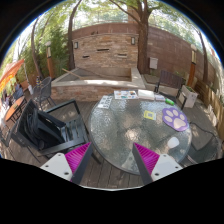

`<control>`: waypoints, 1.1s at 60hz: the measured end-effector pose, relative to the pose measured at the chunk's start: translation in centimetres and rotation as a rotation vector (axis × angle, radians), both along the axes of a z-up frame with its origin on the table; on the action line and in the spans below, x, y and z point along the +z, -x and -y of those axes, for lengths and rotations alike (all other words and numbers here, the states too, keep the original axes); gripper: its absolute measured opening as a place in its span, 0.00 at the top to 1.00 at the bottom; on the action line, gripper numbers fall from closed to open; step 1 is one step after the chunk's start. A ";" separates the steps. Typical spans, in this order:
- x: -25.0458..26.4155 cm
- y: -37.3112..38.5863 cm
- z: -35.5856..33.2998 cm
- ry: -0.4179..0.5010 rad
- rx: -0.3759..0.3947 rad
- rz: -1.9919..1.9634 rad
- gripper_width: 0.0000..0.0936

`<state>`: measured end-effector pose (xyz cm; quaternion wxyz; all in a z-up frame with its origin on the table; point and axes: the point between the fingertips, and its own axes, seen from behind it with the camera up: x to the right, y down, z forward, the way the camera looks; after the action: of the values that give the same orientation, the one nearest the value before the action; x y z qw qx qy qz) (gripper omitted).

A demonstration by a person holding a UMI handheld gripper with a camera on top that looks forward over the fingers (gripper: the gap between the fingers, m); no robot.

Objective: Arrange mouse

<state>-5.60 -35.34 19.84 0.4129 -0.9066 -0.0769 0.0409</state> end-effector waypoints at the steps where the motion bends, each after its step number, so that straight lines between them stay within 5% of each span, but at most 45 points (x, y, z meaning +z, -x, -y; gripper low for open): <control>1: -0.1 -0.1 0.0 0.000 -0.001 -0.001 0.10; 15: -5.4 -7.1 1.0 0.004 -0.005 0.033 0.10; 28: -14.1 -22.6 -0.8 -0.047 -0.099 0.089 0.10; 41: -20.6 -30.3 -7.6 -0.027 -0.196 0.029 0.10; 66: -20.3 -32.2 -16.4 -0.046 -0.198 -0.051 0.11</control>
<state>26.61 -18.94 -0.50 0.4374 -0.8987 0.0227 0.0214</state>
